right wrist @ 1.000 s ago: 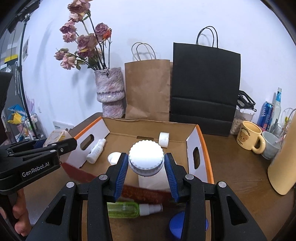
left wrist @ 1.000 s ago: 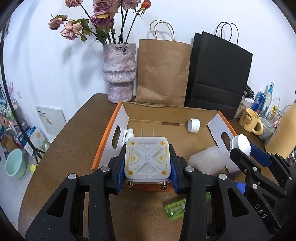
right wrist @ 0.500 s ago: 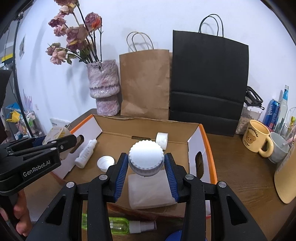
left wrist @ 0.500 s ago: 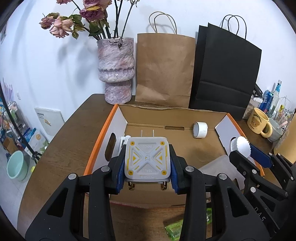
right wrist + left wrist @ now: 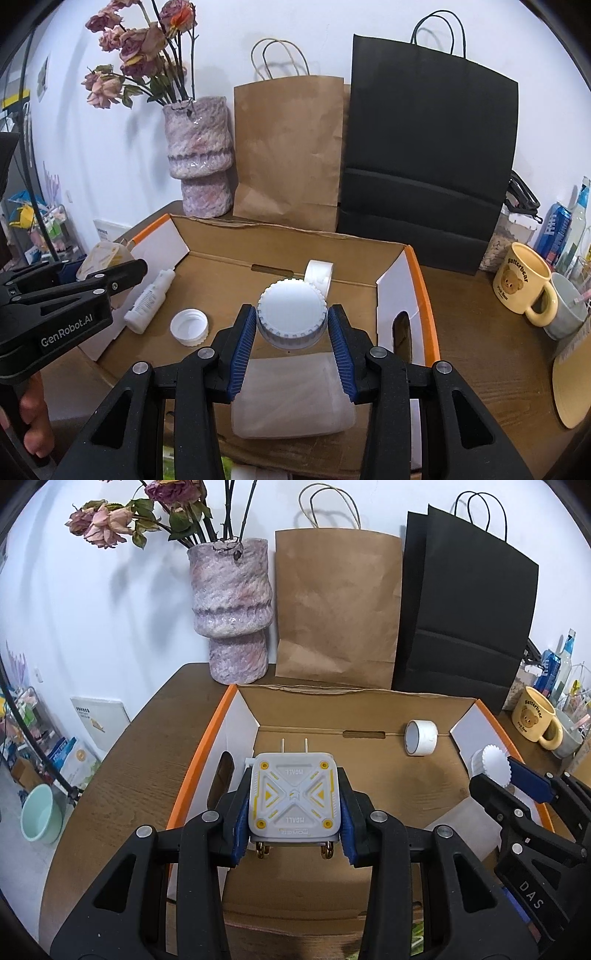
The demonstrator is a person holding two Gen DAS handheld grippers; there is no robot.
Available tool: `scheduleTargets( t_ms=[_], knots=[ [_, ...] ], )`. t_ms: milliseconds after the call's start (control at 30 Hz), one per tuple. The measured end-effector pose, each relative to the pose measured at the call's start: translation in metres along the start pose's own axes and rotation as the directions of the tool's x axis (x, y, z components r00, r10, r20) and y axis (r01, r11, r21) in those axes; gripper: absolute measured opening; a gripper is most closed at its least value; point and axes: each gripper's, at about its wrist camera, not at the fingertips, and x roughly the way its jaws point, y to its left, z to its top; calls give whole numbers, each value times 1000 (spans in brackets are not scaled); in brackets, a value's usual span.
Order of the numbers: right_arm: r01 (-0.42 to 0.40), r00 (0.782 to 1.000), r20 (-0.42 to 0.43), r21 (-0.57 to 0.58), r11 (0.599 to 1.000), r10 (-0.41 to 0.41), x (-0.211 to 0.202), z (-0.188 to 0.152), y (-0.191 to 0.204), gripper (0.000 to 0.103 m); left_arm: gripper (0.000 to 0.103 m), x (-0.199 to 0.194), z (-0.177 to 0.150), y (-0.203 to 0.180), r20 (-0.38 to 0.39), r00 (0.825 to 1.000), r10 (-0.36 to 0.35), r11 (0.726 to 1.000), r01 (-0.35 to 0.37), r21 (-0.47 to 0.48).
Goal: Organize rigid objects
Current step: 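Open both grippers to drop the adapter and lid into the box, then move both grippers back toward the blue lids on the table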
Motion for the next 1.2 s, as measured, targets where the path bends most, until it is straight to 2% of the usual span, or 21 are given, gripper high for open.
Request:
scheduleTargets(
  t_ms=[200, 233, 267, 300, 333, 367, 433, 467, 933, 1200],
  knots=[
    [16, 999, -32, -2, 1000, -16, 10, -2, -2, 46, 36, 8, 0, -2, -17, 1000, -2, 1000, 2, 18],
    [31, 999, -40, 0, 1000, -31, 12, -2, -3, 55, 37, 7, 0, -2, -10, 1000, 2, 1000, -2, 20],
    [45, 998, -44, 1, 999, -45, 13, -2, -4, 68, 49, 6, 0, -2, -3, 1000, 6, 1000, -6, 23],
    [57, 997, -47, 2, 998, -57, 13, -2, -6, 93, 60, 5, 1, -1, 3, 1000, 7, 1000, -8, 23],
    [63, 997, -46, 2, 998, -63, 13, -3, -7, 98, 85, 3, 1, 0, 11, 1000, 15, 1000, -15, 17],
    [69, 997, -43, 5, 998, -69, 12, -2, -8, 98, 96, 1, 1, 1, 26, 999, 25, 1000, -26, 11],
    [75, 996, -38, 15, 997, -75, 10, -2, -11, 98, 98, -2, 2, 2, 44, 998, 34, 999, -35, 8],
    [75, 997, -36, 16, 997, -74, 9, -2, -12, 98, 103, -2, 3, 3, 43, 999, 34, 999, -34, 7],
    [68, 997, -30, 13, 998, -67, 6, -2, -11, 98, 103, -3, 2, 4, 38, 999, 23, 1000, -23, -4],
    [59, 998, -19, 10, 998, -59, -2, -3, -11, 98, 103, -13, 1, 2, 64, 998, 6, 1000, -6, 5]
  ],
)
